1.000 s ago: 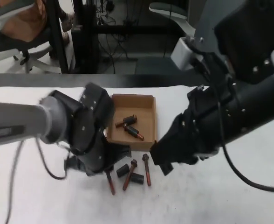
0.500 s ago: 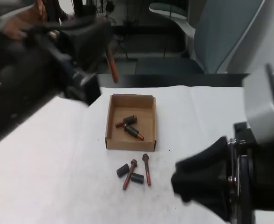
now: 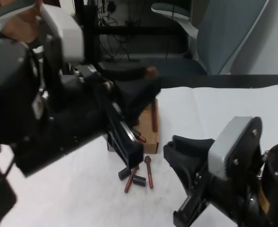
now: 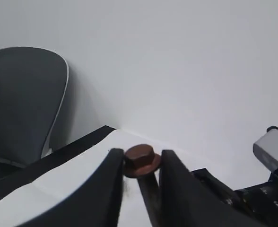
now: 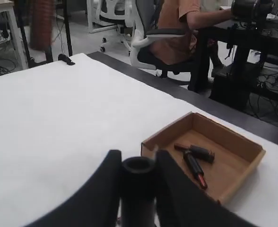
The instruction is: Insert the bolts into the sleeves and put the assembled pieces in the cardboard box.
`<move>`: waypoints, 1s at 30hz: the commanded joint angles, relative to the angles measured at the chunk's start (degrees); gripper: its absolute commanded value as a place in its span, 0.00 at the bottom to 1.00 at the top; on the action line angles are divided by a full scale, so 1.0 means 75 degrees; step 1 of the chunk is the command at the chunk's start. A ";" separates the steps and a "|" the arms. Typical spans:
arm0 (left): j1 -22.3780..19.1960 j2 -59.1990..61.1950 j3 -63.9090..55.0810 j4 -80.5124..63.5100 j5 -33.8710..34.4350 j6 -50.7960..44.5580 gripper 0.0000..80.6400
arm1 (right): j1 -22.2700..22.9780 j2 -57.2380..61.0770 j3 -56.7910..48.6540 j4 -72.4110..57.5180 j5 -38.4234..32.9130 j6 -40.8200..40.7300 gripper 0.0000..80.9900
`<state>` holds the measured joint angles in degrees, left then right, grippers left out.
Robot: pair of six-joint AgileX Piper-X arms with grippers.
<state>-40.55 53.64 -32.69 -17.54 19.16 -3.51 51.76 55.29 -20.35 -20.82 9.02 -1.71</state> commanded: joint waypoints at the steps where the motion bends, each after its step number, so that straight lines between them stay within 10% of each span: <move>1: -0.0096 0.0213 -0.0006 -0.0584 0.0042 0.0069 0.02 | 0.0012 0.0213 -0.0006 -0.0981 -0.0399 -0.0415 0.01; 23: -0.0095 0.0358 -0.0006 -0.0564 -0.0078 0.0069 0.02 | 0.0015 0.0240 -0.0020 -0.2179 -0.1304 -0.0400 0.01; 30: -0.0095 0.0358 -0.0006 0.0308 0.1398 0.0069 0.02 | 0.0015 0.0240 -0.0020 -0.2179 -0.1016 -0.0300 0.01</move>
<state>-40.93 56.53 -32.76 -18.11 23.96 -2.88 52.00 57.31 -19.83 -34.94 0.00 -4.30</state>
